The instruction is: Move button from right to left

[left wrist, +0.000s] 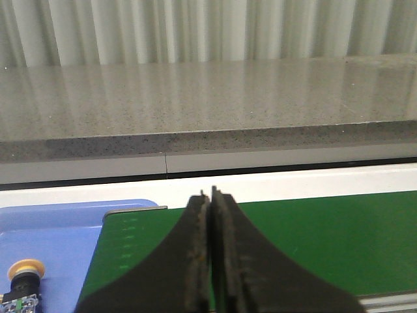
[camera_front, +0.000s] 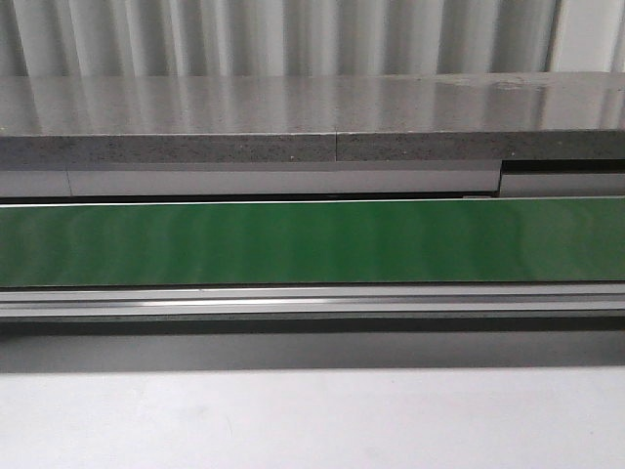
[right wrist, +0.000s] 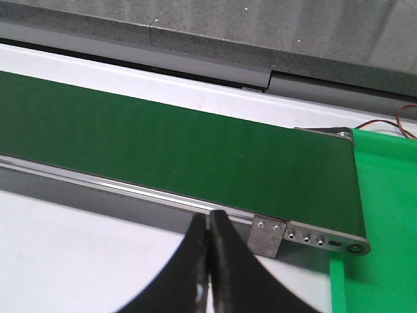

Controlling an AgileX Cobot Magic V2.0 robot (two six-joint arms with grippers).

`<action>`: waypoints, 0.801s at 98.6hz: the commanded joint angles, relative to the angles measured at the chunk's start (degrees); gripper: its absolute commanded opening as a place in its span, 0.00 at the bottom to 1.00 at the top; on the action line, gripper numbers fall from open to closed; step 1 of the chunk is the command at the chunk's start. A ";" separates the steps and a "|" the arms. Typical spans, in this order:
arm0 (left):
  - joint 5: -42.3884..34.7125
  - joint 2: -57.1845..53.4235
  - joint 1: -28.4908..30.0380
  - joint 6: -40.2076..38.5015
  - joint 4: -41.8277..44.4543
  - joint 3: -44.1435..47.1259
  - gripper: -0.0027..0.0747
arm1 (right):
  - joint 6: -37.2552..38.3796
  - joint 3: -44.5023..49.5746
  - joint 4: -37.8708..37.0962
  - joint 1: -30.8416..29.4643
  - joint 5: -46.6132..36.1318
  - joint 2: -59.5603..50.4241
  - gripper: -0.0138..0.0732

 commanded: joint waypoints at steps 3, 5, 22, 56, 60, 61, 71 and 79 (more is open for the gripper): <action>-7.97 -3.20 1.31 0.93 -1.23 2.73 0.01 | -0.39 -1.39 0.78 0.10 -4.11 0.66 0.08; -7.97 -4.34 1.89 0.93 -1.23 3.86 0.01 | -0.39 -1.39 0.78 0.10 -4.11 0.66 0.08; -11.31 -11.68 4.54 0.93 -1.36 11.62 0.01 | -0.39 -1.39 0.78 0.10 -4.11 0.66 0.08; -7.20 -11.23 4.68 0.93 -1.34 11.93 0.01 | -0.39 -1.39 0.79 0.10 -4.19 0.66 0.08; -7.20 -11.23 4.68 0.93 -1.34 11.93 0.01 | -0.39 -1.39 0.79 0.10 -4.19 0.66 0.08; -7.20 -11.23 4.68 0.93 -1.34 11.93 0.01 | -0.39 -1.39 0.79 0.10 -4.19 0.66 0.08; -7.20 -11.23 4.68 0.93 -1.34 11.93 0.01 | -0.39 -1.39 0.79 0.10 -4.19 0.66 0.08; -7.20 -11.23 4.68 0.93 -1.34 11.93 0.01 | -0.39 -1.39 0.79 0.10 -4.19 0.66 0.08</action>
